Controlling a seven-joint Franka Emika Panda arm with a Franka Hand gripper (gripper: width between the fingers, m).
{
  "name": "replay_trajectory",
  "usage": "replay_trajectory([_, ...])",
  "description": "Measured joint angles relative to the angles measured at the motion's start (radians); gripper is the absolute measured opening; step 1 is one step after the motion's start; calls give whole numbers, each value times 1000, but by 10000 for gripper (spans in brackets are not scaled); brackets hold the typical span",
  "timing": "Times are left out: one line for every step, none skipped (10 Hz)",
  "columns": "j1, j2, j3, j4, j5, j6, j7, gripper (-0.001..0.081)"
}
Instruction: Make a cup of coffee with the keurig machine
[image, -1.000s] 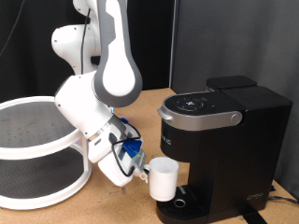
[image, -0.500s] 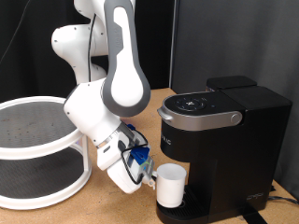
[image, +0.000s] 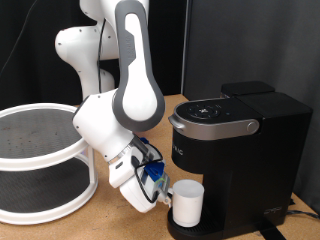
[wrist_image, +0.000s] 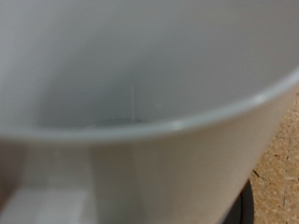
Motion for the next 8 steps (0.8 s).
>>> replay_trajectory([0,3,2,2,0,-5,0,69])
replay_trajectory([0,4,2,3,0,-8,0,69])
replay_trajectory([0,4,2,3,0,-11,0,69])
replay_trajectory([0,5,2,3,0,-14,0,69])
replay_trajectory([-1,5,2,2,-2,-21,0,181])
replay_trajectory([-5,4,1,1,-9,-34,3,322])
replay_trajectory([-11,0,-4,-6,-27,-48,9,322])
replay_trajectory([-19,-14,-13,-20,-61,-60,21,506])
